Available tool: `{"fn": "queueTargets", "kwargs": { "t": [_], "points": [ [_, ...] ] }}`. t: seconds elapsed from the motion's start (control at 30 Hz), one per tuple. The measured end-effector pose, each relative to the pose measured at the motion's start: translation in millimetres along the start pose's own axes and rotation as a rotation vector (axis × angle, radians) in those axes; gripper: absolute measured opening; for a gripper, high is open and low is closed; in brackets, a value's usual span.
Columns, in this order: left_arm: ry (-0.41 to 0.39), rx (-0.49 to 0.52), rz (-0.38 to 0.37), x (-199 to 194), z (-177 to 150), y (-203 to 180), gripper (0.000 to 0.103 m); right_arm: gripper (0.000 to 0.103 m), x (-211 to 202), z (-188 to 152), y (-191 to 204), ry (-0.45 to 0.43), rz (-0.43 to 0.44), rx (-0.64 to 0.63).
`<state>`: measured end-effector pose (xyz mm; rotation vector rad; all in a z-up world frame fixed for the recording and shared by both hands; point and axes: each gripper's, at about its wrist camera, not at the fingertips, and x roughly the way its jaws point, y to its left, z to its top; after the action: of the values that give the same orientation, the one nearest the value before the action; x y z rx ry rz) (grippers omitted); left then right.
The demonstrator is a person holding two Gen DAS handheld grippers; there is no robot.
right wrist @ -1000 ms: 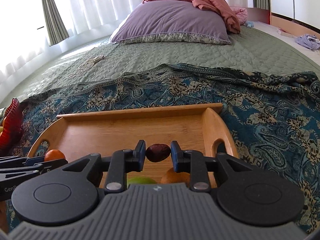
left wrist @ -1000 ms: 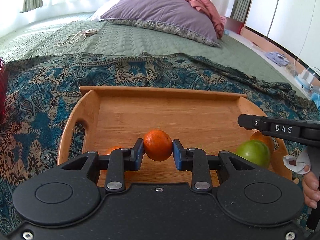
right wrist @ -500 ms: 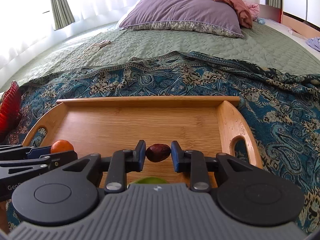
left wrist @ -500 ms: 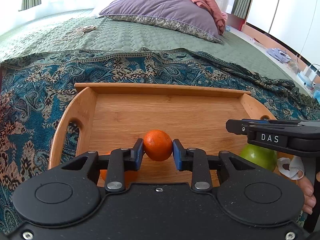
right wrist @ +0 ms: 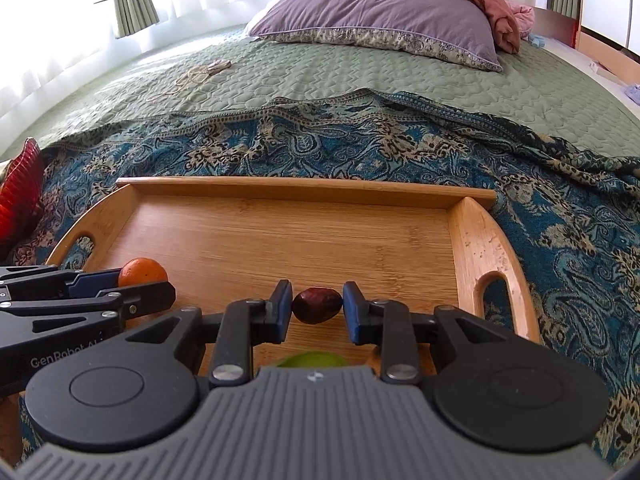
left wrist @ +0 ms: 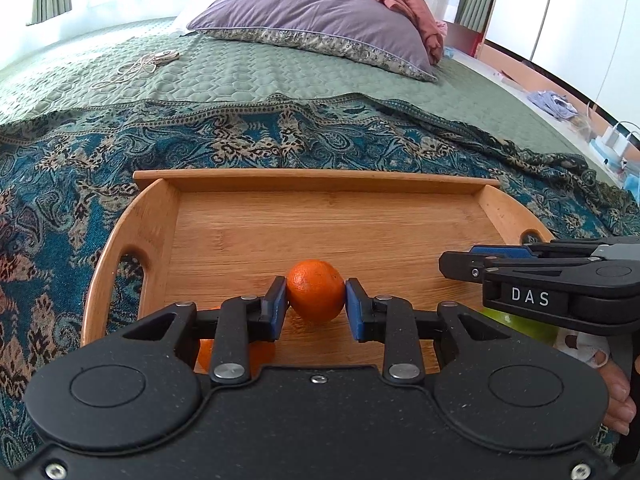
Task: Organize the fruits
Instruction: 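Lower the tangerine onto the tray and open the left gripper while the right gripper releases the date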
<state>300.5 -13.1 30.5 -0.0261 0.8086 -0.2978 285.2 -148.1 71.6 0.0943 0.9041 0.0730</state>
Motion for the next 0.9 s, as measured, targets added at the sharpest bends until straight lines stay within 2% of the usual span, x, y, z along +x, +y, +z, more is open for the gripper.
{"fn": "queueTargets", "kwargs": {
  "t": [0.37,0.57,0.63,0.7,0.73,0.9],
  "points": [
    [0.016,0.029,0.003,7,5,-5,0.029,0.042,7,0,10,0.037,-0.015,-0.065],
    [0.016,0.033,0.001,7,5,-7,0.029,0.043,4,0,8,0.032,-0.002,-0.052],
    [0.017,0.021,-0.002,5,4,-5,0.031,0.044,1,0,4,0.022,0.018,-0.033],
    [0.01,0.018,-0.004,1,3,-4,0.038,0.048,-3,-1,0,0.011,0.032,-0.008],
    [0.002,0.021,-0.002,-2,1,-4,0.04,0.053,-6,-2,-2,0.004,0.043,0.006],
    [-0.056,0.05,0.005,-24,-7,-7,0.052,0.064,-26,-8,-8,-0.05,0.084,0.027]
  ]
}}
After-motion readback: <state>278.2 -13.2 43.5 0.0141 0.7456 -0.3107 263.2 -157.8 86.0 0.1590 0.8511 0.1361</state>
